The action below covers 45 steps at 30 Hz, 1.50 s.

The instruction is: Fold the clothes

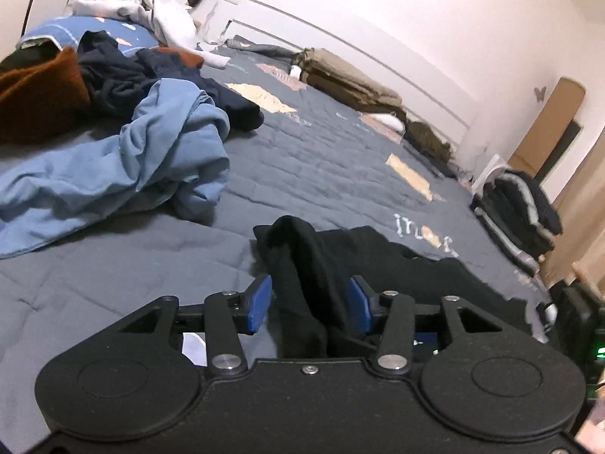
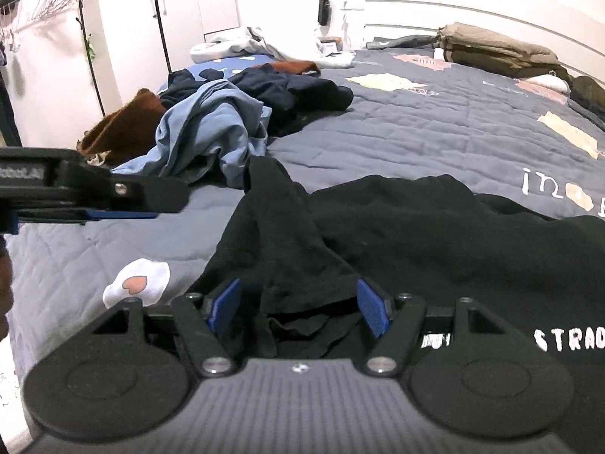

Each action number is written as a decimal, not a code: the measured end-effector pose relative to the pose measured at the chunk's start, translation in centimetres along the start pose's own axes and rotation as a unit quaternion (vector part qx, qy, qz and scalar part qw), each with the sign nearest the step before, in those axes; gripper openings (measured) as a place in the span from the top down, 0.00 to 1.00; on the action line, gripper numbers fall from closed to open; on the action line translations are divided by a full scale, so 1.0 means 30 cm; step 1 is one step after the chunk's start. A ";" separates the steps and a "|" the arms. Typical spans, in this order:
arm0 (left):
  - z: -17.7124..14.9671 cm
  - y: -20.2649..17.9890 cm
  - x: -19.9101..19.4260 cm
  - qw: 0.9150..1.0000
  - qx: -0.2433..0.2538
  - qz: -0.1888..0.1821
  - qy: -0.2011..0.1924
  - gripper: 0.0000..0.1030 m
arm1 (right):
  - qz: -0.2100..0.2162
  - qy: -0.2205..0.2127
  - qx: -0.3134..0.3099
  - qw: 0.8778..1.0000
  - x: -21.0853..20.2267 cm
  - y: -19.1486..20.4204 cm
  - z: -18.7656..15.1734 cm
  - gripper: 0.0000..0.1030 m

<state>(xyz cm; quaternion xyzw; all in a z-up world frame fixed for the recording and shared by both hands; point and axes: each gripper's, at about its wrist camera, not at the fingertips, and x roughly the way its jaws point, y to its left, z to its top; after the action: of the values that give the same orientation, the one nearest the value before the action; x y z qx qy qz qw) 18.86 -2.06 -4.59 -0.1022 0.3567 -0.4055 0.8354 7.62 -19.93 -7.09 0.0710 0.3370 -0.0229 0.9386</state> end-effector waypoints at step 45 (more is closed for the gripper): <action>-0.033 0.005 0.022 0.999 0.037 -0.022 0.031 0.53 | -0.034 -0.027 0.235 0.971 0.028 -0.399 0.150 0.94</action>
<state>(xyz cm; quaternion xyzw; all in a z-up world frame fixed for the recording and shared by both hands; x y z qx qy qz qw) 18.58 -2.35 -5.71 -0.0670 0.3647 -0.4397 0.8180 10.02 -32.43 -5.60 0.2776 0.2987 -0.1357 0.9030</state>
